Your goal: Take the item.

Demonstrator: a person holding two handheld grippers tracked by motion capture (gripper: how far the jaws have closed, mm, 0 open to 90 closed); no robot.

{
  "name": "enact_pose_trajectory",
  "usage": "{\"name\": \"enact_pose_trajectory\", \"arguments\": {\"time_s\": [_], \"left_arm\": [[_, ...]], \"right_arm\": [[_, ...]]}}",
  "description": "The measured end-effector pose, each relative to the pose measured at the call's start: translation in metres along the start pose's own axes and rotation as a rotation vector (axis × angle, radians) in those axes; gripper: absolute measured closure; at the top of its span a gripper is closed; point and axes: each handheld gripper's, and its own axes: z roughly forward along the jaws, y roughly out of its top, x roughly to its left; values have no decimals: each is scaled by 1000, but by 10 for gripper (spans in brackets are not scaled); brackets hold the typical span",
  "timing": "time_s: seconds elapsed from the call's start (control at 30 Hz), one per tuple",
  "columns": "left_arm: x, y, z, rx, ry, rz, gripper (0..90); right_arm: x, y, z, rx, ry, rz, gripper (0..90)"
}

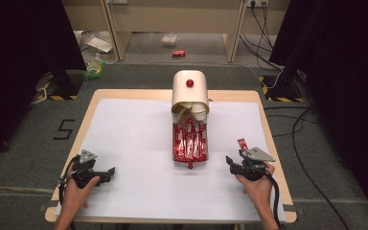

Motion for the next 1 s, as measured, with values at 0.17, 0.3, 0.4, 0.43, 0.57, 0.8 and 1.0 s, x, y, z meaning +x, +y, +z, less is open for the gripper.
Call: {"name": "enact_pose_trajectory", "arguments": {"time_s": [0.17, 0.3, 0.4, 0.43, 0.57, 0.8, 1.0], "left_arm": [[0, 0, 0, 0, 0, 0, 2], [0, 0, 0, 0, 0, 0, 2], [0, 0, 0, 0, 0, -1, 2], [0, 0, 0, 0, 0, 0, 2], [0, 0, 0, 0, -1, -1, 2], [0, 0, 0, 0, 0, -1, 2], [0, 0, 0, 0, 0, -1, 2]], "right_arm": [[6, 1, 1, -2, 17, -17, 402], [11, 2, 2, 1, 29, -20, 400], [15, 2, 4, 4, 39, -30, 398], [15, 2, 5, 6, 41, -29, 397], [18, 2, 5, 7, 49, -33, 396], [22, 3, 6, 4, 60, -36, 393], [26, 3, 7, 6, 71, -45, 391]]}}
